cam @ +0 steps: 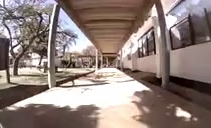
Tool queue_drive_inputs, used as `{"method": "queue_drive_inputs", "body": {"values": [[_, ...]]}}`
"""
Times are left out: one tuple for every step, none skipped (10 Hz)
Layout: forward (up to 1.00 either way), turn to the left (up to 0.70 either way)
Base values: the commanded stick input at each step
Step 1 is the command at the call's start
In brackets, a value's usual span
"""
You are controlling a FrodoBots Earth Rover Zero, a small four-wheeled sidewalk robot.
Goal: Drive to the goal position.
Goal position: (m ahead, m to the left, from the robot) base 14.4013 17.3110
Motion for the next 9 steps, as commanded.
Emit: {"method": "queue_drive_inputs", "body": {"values": [[0.70, 0.00], [0.70, 0.00], [0.70, 0.00], [0.70, 0.00], [0.70, 0.00], [0.70, 0.00], [0.70, 0.00], [0.70, 0.00], [0.70, 0.00]]}}
